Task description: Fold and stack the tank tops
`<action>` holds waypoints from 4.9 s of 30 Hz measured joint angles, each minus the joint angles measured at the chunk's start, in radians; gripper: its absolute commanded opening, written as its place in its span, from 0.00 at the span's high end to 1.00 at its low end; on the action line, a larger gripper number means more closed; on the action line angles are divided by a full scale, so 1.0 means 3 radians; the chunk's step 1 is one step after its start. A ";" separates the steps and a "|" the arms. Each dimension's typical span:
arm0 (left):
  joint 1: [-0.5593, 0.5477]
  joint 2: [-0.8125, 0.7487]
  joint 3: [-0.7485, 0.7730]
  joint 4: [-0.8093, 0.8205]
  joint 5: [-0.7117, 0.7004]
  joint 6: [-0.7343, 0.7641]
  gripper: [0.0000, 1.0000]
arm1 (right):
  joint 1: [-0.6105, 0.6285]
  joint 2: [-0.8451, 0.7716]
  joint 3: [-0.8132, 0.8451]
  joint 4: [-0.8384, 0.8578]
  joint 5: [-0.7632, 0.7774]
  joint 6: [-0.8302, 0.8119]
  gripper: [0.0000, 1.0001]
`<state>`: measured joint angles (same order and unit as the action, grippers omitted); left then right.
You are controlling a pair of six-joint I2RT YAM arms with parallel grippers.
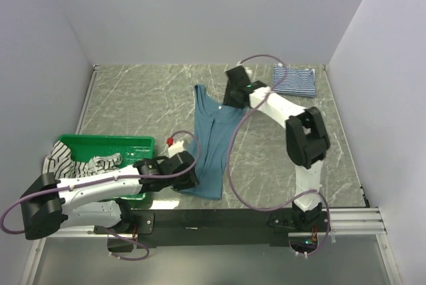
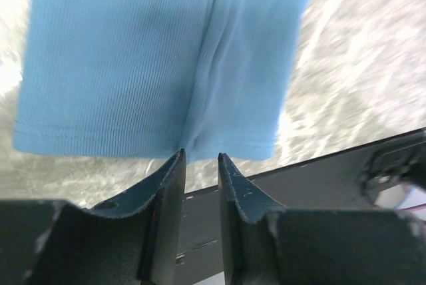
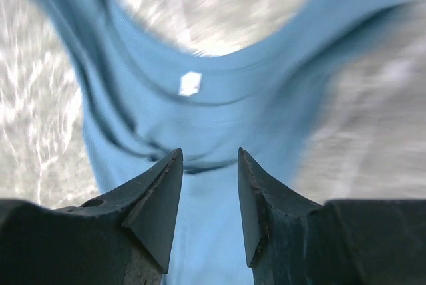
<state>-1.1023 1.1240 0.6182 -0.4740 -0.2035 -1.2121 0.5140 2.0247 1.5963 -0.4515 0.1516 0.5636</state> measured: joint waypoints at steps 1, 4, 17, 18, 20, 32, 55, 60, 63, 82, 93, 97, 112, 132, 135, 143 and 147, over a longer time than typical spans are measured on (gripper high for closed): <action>0.0039 -0.0037 0.0038 -0.0029 -0.0010 0.0025 0.68 | -0.0064 -0.0089 -0.0058 0.0005 0.0003 0.0003 0.55; 0.0189 -0.0108 0.0174 -0.0067 -0.0014 0.0160 0.72 | -0.0351 -0.0355 -0.0263 0.0075 0.0011 0.0028 0.57; 0.0420 0.1235 0.0983 0.0441 0.0275 0.0776 0.99 | -0.0842 0.0023 -0.0136 0.0125 -0.0137 0.0061 0.69; 0.0421 0.1301 0.0988 0.0456 0.0291 0.0787 0.99 | -0.0843 0.0108 -0.0056 0.0126 -0.0158 0.0060 0.71; 0.0425 0.1385 0.0988 0.0464 0.0326 0.0811 0.99 | -0.0843 0.0262 0.0108 0.0108 -0.0192 0.0062 0.73; 0.0426 0.1437 0.0820 0.0587 0.0464 0.0833 0.99 | -0.0843 0.0827 0.0973 0.0006 -0.0394 0.0076 0.82; 0.0415 0.1438 0.0572 0.0673 0.0605 0.0823 0.99 | -0.0834 0.1221 0.1371 0.0000 -0.0654 0.0116 0.70; 0.0350 0.1490 0.0571 0.0778 0.0607 0.0757 1.00 | -0.0843 0.0743 0.1253 -0.0047 -0.0581 0.0046 0.66; 0.0329 0.1503 0.0570 0.0815 0.0610 0.0735 0.99 | -0.0843 0.0243 0.0964 -0.0004 -0.0479 0.0034 0.69; 0.0312 0.1499 0.0570 0.0815 0.0612 0.0732 0.99 | -0.0860 0.0144 -0.0211 0.0309 -0.0393 0.0089 1.00; 0.0309 0.1499 0.0571 0.0810 0.0619 0.0735 0.99 | -0.0862 0.0519 0.0177 0.0356 -0.0511 0.0163 0.99; 0.0309 0.1499 0.0571 0.0809 0.0626 0.0735 0.99 | -0.0863 0.0539 0.0209 0.0361 -0.0571 0.0188 0.98; 0.0305 0.1511 0.0621 0.0731 0.0707 0.0740 0.99 | -0.0870 0.1036 0.0927 -0.0003 -0.0684 0.0173 0.97; 0.0371 0.2246 0.1778 0.0750 0.1033 0.0776 0.92 | -0.1122 0.1526 0.1970 -0.0540 -0.0690 -0.0117 0.66; 0.0586 0.2221 0.1835 0.0730 0.0992 0.0768 0.91 | -0.1130 0.1383 0.1671 -0.0287 -0.0885 -0.0117 0.64; 0.1742 0.2134 0.2473 0.0666 0.0434 0.0661 0.94 | -0.1133 0.0703 0.0914 0.0336 -0.1230 0.0085 0.62; 0.2241 0.2248 0.2843 0.0701 0.0179 0.0601 0.96 | -0.1132 0.0434 0.0809 0.0590 -0.1339 0.0235 0.62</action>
<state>-0.4301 1.7985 1.4712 -0.2638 -0.1497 -1.0317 0.1745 2.1548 1.8389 -0.2745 -0.2501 0.6342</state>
